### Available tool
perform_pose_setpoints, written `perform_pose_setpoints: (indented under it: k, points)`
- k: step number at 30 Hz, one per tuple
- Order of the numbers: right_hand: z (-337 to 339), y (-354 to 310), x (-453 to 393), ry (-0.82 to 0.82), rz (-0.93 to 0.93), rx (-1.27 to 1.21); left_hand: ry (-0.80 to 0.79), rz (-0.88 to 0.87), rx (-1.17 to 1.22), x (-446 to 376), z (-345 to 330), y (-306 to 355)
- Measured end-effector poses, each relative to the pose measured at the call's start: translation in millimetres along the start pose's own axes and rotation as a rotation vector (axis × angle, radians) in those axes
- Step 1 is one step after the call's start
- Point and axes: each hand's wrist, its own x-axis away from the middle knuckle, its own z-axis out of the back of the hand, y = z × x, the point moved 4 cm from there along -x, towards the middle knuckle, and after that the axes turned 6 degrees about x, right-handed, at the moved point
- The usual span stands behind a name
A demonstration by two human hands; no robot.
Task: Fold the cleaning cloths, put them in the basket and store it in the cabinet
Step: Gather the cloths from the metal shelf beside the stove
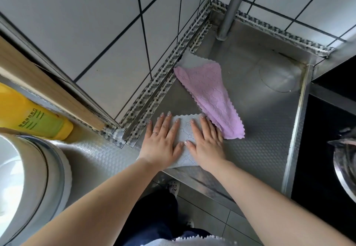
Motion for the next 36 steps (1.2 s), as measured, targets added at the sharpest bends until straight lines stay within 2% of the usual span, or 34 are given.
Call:
perform_pose_setpoints:
  k: [2, 6, 9, 11, 17, 21, 25, 28, 32, 36]
  points:
    - [5.5, 4.5, 1.9, 0.009, -0.003, -0.091, 0.023, 0.053, 0.089, 3.9, 9.3, -4.8]
    - [24.4, 27.9, 20.1, 0.174, -0.142, -0.444, 0.115, 0.16, 0.436, 24.0, 33.9, -18.8]
    - [21.4, 33.3, 31.2, 0.141, -0.191, -0.662, 0.158, 0.24, 0.736, 36.6, 45.3, -17.6]
    - [17.4, 28.9, 35.5, 0.084, -0.212, -0.72, 0.095, 0.325, 0.924, 38.5, 41.5, -14.2]
    - [8.6, 20.6, 40.6, -0.025, -0.37, -0.853, 0.09, 0.496, 1.185, 29.7, 29.3, -20.7]
    - [6.8, -1.2, 39.6, -0.127, -0.364, -0.915, 0.127, 0.392, 1.017, 23.5, 44.3, -28.5]
    - [2.4, -28.7, 26.6, -0.163, -0.301, -0.874, 0.077, 0.199, 0.446, 22.6, 55.7, -24.1]
    - [1.0, -34.0, 21.8, -0.148, -0.316, -0.879, 0.019, 0.085, 0.196, 23.1, 47.7, -18.3]
    - [9.3, -24.5, 21.9, -0.121, -0.277, -0.832, 0.012, 0.046, 0.189, 21.5, 39.6, -14.7]
    - [31.9, 10.3, 14.9, 0.052, -0.177, -0.478, -0.008, -0.018, 0.199, 4.0, 39.5, -2.1]
